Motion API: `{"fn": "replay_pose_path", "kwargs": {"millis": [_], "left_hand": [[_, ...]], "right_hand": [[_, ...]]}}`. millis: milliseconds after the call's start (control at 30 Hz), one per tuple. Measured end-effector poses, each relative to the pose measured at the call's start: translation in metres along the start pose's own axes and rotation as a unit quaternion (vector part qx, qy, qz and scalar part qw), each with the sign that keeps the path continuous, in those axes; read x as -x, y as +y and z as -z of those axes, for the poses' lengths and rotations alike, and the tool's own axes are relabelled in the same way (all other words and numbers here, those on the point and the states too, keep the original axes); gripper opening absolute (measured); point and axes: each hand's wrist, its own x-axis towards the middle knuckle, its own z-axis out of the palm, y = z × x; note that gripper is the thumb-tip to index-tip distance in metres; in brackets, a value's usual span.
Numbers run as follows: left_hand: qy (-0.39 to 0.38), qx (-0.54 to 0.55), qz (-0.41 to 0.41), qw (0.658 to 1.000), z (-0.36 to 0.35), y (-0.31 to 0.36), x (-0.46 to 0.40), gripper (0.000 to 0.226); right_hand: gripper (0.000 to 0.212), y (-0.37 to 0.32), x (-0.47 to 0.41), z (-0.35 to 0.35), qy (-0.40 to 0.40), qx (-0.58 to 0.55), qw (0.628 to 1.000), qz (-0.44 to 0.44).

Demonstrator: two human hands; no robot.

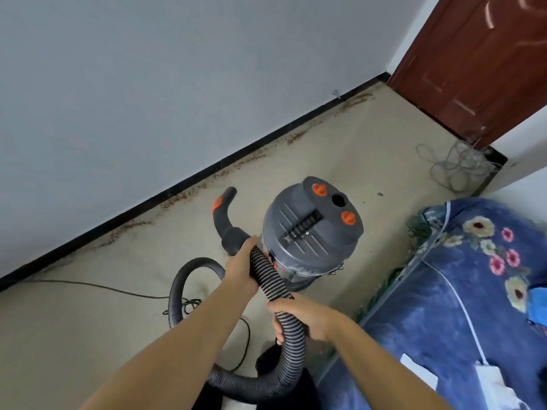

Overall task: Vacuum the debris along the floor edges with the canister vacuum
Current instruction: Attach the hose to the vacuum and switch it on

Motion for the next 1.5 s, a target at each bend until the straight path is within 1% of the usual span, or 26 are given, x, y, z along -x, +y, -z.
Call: {"fn": "replay_pose_path", "kwargs": {"millis": [100, 133, 200, 267, 300, 400, 467, 533, 567, 600, 667, 700, 733, 767, 800, 833, 900, 967, 1033, 1100, 1200, 1333, 1433, 1500], "left_hand": [[0.041, -0.013, -0.057, 0.997, -0.032, -0.044, -0.011, 0.034], [0.053, -0.016, -0.079, 0.995, -0.043, -0.058, -0.014, 0.038], [0.078, -0.035, -0.114, 0.99, -0.063, -0.085, -0.02, 0.048], [0.088, -0.076, -0.146, 0.982, -0.081, -0.107, -0.025, 0.054], [0.089, -0.104, -0.167, 0.976, -0.089, -0.115, -0.027, 0.055], [0.096, -0.18, -0.222, 0.953, -0.102, -0.13, -0.03, 0.054], [0.103, -0.192, -0.227, 0.949, -0.106, -0.136, -0.036, 0.056], [0.109, -0.198, -0.231, 0.946, -0.11, -0.141, -0.044, 0.052], [0.11, -0.21, -0.237, 0.942, -0.111, -0.143, -0.049, 0.049], [0.11, -0.231, -0.242, 0.936, -0.111, -0.145, -0.055, 0.047], [0.108, -0.275, -0.245, 0.923, -0.109, -0.151, -0.065, 0.047], [0.105, -0.292, -0.244, 0.919, -0.107, -0.155, -0.07, 0.049], [0.103, -0.307, -0.24, 0.915, -0.106, -0.159, -0.075, 0.051], [0.102, -0.319, -0.237, 0.912, -0.105, -0.165, -0.079, 0.052], [0.1, -0.327, -0.232, 0.911, -0.104, -0.17, -0.083, 0.053], [0.096, -0.329, -0.229, 0.911, -0.103, -0.175, -0.086, 0.053], [0.088, -0.329, -0.227, 0.913, -0.105, -0.184, -0.091, 0.052], [0.087, -0.337, -0.22, 0.911, -0.104, -0.189, -0.096, 0.054], [0.08, -0.347, -0.217, 0.909, -0.104, -0.192, -0.099, 0.057], [0.076, -0.348, -0.215, 0.909, -0.104, -0.193, -0.1, 0.061], [0.074, -0.34, -0.219, 0.911, -0.106, -0.19, -0.097, 0.059], [0.066, -0.356, -0.225, 0.905, -0.107, -0.185, -0.092, 0.058], [0.06, -0.356, -0.236, 0.902, -0.107, -0.184, -0.088, 0.06], [0.061, -0.355, -0.246, 0.9, -0.105, -0.182, -0.087, 0.059]], "right_hand": [[0.021, 0.013, 0.015, 0.062, -0.015, 0.081, 0.996, -0.023], [0.02, 0.017, 0.018, 0.081, -0.003, 0.115, 0.993, -0.021], [0.009, 0.023, 0.023, 0.112, 0.034, 0.17, 0.985, -0.016], [0.007, 0.027, 0.025, 0.134, 0.059, 0.213, 0.975, -0.013], [0.008, 0.027, 0.026, 0.141, 0.056, 0.231, 0.971, -0.006], [0.023, 0.024, 0.025, 0.158, 0.009, 0.279, 0.96, -0.001], [0.036, 0.017, 0.022, 0.172, -0.043, 0.307, 0.95, -0.028], [0.036, 0.007, 0.017, 0.194, -0.08, 0.347, 0.934, -0.043], [0.03, 0.001, 0.012, 0.208, -0.061, 0.37, 0.927, -0.032], [0.024, -0.006, 0.007, 0.224, 0.0, 0.387, 0.922, -0.004], [0.018, -0.023, -0.006, 0.261, 0.19, 0.387, 0.899, 0.073], [0.018, -0.032, -0.011, 0.278, 0.275, 0.378, 0.877, 0.111], [0.02, -0.04, -0.017, 0.294, 0.333, 0.383, 0.851, 0.136], [0.022, -0.047, -0.025, 0.308, 0.364, 0.401, 0.828, 0.146], [0.024, -0.053, -0.033, 0.321, 0.374, 0.425, 0.812, 0.142], [0.027, -0.057, -0.042, 0.332, 0.37, 0.448, 0.803, 0.133], [0.03, -0.06, -0.057, 0.345, 0.335, 0.502, 0.788, 0.121], [0.028, -0.061, -0.069, 0.35, 0.292, 0.558, 0.766, 0.128], [0.028, -0.061, -0.078, 0.351, 0.265, 0.588, 0.751, 0.141], [0.027, -0.062, -0.081, 0.353, 0.26, 0.61, 0.735, 0.14], [0.026, -0.062, -0.082, 0.354, 0.263, 0.633, 0.716, 0.131], [0.028, -0.064, -0.082, 0.347, 0.282, 0.629, 0.716, 0.109], [0.027, -0.068, -0.082, 0.343, 0.318, 0.576, 0.749, 0.08], [0.026, -0.072, -0.082, 0.341, 0.321, 0.56, 0.761, 0.061]]}}
